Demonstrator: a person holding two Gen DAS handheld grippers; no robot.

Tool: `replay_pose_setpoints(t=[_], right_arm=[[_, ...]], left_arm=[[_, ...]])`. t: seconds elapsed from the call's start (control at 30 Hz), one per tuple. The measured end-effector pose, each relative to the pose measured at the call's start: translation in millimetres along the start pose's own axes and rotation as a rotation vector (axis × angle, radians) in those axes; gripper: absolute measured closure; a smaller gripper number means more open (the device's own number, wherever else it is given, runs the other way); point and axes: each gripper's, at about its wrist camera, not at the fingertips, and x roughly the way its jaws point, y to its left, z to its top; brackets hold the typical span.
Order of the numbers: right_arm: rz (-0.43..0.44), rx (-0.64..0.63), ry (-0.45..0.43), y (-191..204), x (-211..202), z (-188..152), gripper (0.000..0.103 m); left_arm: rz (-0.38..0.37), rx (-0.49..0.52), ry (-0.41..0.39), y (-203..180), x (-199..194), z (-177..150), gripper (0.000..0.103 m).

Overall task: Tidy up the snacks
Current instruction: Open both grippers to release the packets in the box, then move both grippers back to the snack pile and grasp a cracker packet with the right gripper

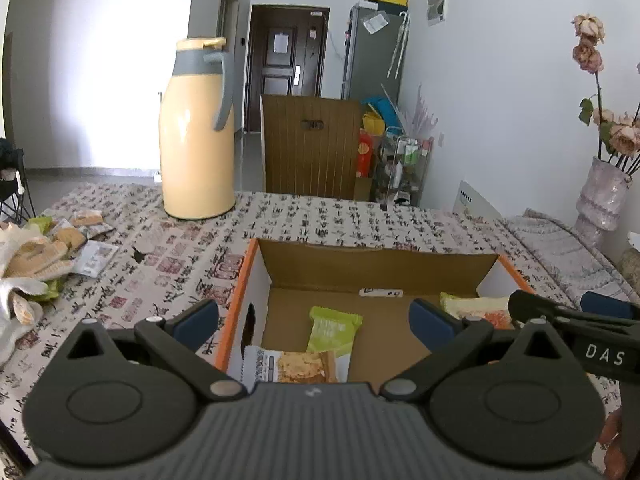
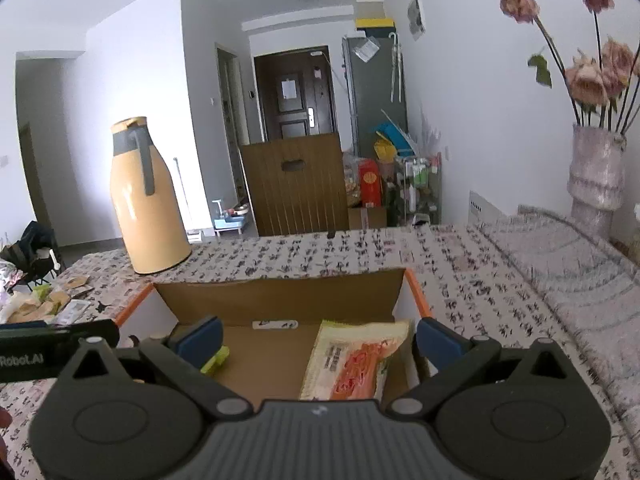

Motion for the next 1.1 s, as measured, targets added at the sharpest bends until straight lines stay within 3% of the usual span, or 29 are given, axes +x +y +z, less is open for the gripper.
replay_pose_setpoints(t=[0.4,1.1], right_arm=[[-0.01,-0.055,-0.019,5,-49,-9,0.0],[-0.008,-0.084,0.048,7,-134,-89,0.0]], left_arm=[[0.01,0.016,-0.025,5,-42,-8,0.0],[-0.014,0.052,0.022,26,-105,-72,0.0]])
